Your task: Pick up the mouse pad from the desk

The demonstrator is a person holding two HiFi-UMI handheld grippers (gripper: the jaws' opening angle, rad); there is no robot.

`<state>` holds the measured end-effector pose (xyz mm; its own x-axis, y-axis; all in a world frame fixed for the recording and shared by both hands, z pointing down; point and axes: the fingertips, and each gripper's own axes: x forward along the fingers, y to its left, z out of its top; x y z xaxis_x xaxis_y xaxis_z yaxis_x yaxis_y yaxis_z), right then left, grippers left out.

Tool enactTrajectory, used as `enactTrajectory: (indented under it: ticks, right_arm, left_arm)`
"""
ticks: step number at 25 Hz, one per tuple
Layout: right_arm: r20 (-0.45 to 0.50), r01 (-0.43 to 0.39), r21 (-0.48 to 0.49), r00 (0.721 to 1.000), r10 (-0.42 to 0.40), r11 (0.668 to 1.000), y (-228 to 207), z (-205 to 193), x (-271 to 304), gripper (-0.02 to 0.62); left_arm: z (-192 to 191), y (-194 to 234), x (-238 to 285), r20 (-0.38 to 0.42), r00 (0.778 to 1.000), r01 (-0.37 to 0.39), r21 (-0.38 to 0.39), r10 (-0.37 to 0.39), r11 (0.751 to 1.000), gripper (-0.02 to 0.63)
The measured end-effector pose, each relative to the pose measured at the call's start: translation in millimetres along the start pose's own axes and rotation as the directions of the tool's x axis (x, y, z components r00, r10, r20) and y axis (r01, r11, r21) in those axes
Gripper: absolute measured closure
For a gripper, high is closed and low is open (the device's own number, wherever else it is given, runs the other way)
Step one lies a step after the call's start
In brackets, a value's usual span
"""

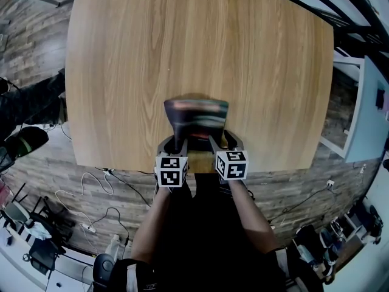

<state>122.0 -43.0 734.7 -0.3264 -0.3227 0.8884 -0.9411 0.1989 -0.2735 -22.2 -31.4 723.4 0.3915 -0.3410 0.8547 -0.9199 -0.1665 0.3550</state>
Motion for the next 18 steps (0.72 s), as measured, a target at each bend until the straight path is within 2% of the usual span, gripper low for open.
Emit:
enactTrajectory:
  ticks: [7,18]
  right_arm:
    - [0.02,-0.001,0.004,1.0,0.001,1.0,-3.6,0.8,-5.9,0.357]
    - [0.051,-0.017,0.0,0.999,0.017,1.0,1.0,-1.5,-20.5,0.357]
  left_arm:
    - [2.8,0.7,-7.0,0.021,1.0,0.002,0.005,-0.002,1.0,0.514]
    - [6.9,-8.5,-22.2,0.08,0.997,-0.008,-0.002,0.008,1.0,0.546]
